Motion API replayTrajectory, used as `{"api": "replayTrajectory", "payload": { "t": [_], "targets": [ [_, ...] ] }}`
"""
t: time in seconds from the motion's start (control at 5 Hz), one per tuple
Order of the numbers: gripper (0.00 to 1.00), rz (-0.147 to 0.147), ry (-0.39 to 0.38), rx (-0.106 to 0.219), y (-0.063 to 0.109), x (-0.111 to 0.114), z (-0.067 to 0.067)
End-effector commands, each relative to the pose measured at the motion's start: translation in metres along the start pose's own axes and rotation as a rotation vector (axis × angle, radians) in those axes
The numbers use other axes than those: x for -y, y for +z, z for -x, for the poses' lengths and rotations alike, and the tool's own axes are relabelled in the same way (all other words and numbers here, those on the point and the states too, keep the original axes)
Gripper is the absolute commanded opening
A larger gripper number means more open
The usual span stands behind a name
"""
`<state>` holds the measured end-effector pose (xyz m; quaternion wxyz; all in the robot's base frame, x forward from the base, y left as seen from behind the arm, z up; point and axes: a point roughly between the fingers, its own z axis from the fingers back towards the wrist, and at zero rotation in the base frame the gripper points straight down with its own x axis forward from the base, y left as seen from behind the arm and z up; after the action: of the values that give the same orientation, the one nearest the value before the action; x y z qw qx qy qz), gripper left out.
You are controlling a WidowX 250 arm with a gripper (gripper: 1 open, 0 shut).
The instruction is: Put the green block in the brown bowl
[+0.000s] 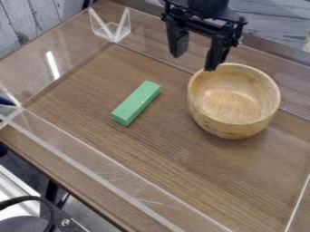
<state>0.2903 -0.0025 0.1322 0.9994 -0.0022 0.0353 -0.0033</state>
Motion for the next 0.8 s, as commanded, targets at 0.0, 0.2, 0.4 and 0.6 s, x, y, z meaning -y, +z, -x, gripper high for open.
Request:
{"api": "replayTrajectory", "payload": {
  "t": [0.0, 0.2, 0.4, 0.6],
  "targets": [
    [1.00, 0.005, -0.001, -0.019, -0.002, -0.010, 0.004],
    [1.00, 0.007, 0.071, -0.038, -0.014, -0.027, 0.010],
    [1.00, 0.007, 0.146, -0.055, -0.026, -0.048, 0.015],
    [1.00, -0.032, 0.172, -0.031, -0.029, -0.064, 0.028]
  ]
}}
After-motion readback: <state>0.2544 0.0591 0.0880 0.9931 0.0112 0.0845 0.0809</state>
